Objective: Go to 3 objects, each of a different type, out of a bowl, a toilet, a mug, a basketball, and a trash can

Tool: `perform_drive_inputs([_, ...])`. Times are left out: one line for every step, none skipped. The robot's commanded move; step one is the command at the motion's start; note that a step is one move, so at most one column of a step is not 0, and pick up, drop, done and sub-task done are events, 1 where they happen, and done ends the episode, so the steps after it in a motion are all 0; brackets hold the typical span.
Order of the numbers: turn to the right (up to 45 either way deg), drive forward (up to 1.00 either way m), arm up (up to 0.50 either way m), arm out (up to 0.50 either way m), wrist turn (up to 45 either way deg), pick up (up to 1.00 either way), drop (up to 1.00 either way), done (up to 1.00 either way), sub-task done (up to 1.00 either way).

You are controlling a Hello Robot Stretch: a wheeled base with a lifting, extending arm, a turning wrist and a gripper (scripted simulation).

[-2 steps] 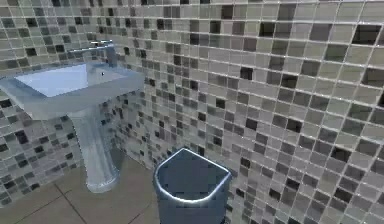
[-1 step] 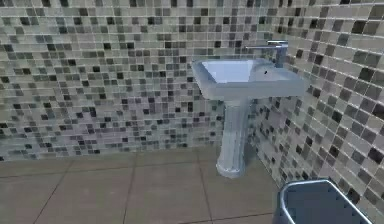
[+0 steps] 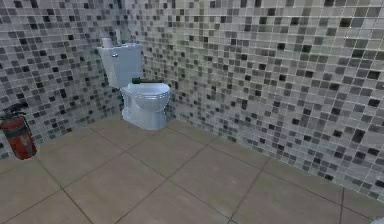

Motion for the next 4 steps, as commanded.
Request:
perform_drive_inputs([-6.0,0.0,0.0,0.0,0.0,0.0,0.0,0.0,0.0])
perform_drive_inputs([0.0,1.0,0.0,0.0,0.0,0.0,0.0,0.0,0.0])
perform_drive_inputs([0.0,0.45,0.0,0.0,0.0,0.0,0.0,0.0,0.0])
perform_drive_inputs([-18.0,0.0,0.0,0.0,0.0,0.0,0.0,0.0,0.0])
